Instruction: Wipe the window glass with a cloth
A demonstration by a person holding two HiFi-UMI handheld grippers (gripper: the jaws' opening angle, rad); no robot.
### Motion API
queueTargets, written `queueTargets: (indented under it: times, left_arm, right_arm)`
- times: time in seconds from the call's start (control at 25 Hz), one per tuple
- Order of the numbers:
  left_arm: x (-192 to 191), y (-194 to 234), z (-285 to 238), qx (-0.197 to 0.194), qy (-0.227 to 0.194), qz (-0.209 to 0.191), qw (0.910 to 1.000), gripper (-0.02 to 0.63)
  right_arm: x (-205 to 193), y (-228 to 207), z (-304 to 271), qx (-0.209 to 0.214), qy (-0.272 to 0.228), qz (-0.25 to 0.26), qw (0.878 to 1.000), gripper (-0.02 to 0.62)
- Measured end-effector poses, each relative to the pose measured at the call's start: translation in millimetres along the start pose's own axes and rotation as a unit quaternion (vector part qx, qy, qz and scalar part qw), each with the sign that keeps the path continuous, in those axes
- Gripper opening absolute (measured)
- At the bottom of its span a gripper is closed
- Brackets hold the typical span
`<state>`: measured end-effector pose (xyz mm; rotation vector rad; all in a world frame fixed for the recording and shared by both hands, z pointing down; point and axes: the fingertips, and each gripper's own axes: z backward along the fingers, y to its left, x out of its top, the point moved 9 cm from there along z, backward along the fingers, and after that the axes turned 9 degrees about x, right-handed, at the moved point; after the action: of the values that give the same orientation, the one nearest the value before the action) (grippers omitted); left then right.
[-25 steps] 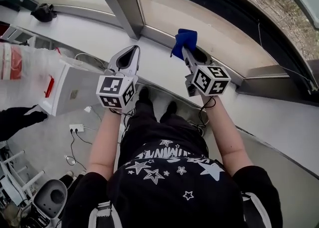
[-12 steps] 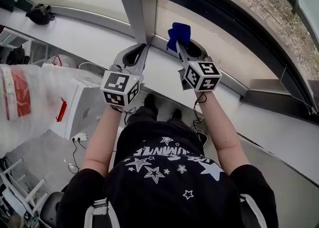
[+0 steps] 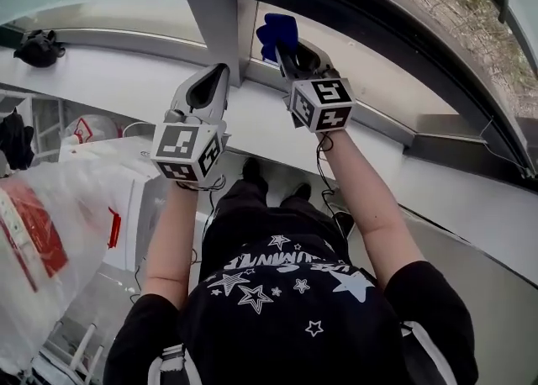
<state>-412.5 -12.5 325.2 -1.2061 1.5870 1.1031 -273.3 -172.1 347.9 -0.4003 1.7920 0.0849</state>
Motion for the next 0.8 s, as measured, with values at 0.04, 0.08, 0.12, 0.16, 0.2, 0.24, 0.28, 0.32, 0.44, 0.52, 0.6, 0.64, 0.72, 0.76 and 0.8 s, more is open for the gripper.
queueTargets:
  times: [0.04,0.08,0.12,0.16,0.2,0.24,0.28,0.32,0.44,0.52,0.6,0.64,0.72,0.76,0.8]
  left_arm:
    - [-1,2,0,0.001,0.001,0.003,1.0000,0.009]
    - [-2,3,0,0.001,0.003,0.005,1.0000,0.009]
    - [-4,3,0,0.001,0.005,0.006,1.0000,0.009]
    - [-5,3,-1,0.000,0.006,0.005,1.0000,0.009]
    - [-7,2,-2,-0.001,0.007,0.003,1.0000,0.009]
    - [-7,2,-3,-0.002,0.009,0.001,1.0000,0.009]
    - [-7,1,-4,-0.003,0.010,-0.002,0.9999,0.009]
    - [-6,0,-6,-0.004,0.011,-0.006,0.9999,0.009]
    - [-5,-11,-11,-0.003,0.012,-0.012,0.9998,0.009]
    - [-4,-22,-14,-0.006,0.015,-0.017,0.9997,0.009]
    - [-3,-35,-18,-0.018,0.019,-0.026,0.9993,0.009]
    - [-3,-42,-21,-0.026,0.021,-0.032,0.9989,0.009]
    - [-3,-60,-28,-0.039,0.024,-0.040,0.9981,0.009]
    - [-3,-70,-31,-0.044,0.026,-0.042,0.9978,0.009]
    - [-5,-82,-34,-0.047,0.027,-0.043,0.9976,0.009]
  right_arm:
    - [2,-1,-5,0.001,-0.002,0.003,1.000,0.074]
    - [4,-2,-9,0.005,-0.005,0.006,1.000,0.074]
    - [6,-3,-14,0.009,-0.006,0.010,1.000,0.074]
    - [6,-3,-19,0.012,-0.005,0.012,1.000,0.074]
    - [6,-4,-23,0.011,-0.003,0.013,1.000,0.074]
    - [5,-5,-25,0.006,-0.002,0.011,1.000,0.074]
    - [3,-6,-26,0.000,-0.003,0.006,1.000,0.074]
    - [2,-9,-26,-0.006,-0.005,0.000,1.000,0.074]
    - [-3,-20,-14,-0.016,-0.009,-0.008,1.000,0.074]
    - [-6,-29,0,-0.020,-0.010,-0.013,1.000,0.074]
    - [-11,-38,19,-0.030,-0.012,-0.021,0.999,0.074]
    - [-14,-43,30,-0.038,-0.014,-0.024,0.999,0.074]
    - [-18,-54,54,-0.050,-0.015,-0.030,0.998,0.074]
    - [-21,-59,66,-0.054,-0.016,-0.033,0.998,0.074]
    - [-24,-65,79,-0.058,-0.016,-0.035,0.998,0.074]
